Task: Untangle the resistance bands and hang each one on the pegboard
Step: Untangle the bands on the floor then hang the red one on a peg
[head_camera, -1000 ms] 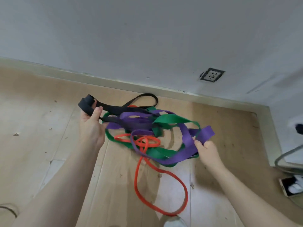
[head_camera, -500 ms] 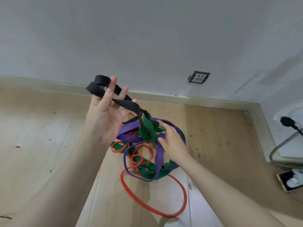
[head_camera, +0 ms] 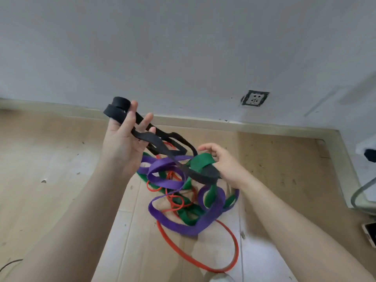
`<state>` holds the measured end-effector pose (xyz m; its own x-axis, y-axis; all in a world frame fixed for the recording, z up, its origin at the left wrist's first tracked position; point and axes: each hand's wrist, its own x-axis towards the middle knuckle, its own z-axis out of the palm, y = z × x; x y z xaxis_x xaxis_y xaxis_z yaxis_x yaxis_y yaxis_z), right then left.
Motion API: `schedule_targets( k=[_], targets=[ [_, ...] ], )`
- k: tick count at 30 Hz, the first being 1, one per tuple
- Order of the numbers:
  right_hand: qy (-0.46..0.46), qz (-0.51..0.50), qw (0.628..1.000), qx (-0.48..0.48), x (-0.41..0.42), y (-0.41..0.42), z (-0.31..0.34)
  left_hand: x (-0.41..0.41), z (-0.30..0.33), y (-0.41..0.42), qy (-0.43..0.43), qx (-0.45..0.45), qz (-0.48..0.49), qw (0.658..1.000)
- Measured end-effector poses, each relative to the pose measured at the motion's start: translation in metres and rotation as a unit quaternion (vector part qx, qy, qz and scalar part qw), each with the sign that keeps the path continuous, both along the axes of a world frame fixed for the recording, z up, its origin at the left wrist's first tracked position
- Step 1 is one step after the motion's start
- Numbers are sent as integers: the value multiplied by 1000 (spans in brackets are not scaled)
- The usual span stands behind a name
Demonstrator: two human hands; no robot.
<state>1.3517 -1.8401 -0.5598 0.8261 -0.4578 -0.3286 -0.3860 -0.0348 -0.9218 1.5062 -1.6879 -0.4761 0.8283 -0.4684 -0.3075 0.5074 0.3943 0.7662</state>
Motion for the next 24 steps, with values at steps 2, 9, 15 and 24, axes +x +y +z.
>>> schedule_targets(
  k=[2,9,15,24],
  targets=[
    [20,19,1000,11,-10,-14,24,3,-22,-1,-39,111,-25,993],
    [43,-234,965,110,-40,-52,20,-1,-102,0,-82,264,-75,958],
    [364,-75,916,-154,-88,-46,-81,-14,-173,4,-194,424,-175,867],
    [303,81,857,-409,-60,-8,-134,-26,-230,7,-219,506,-176,816]
  ],
)
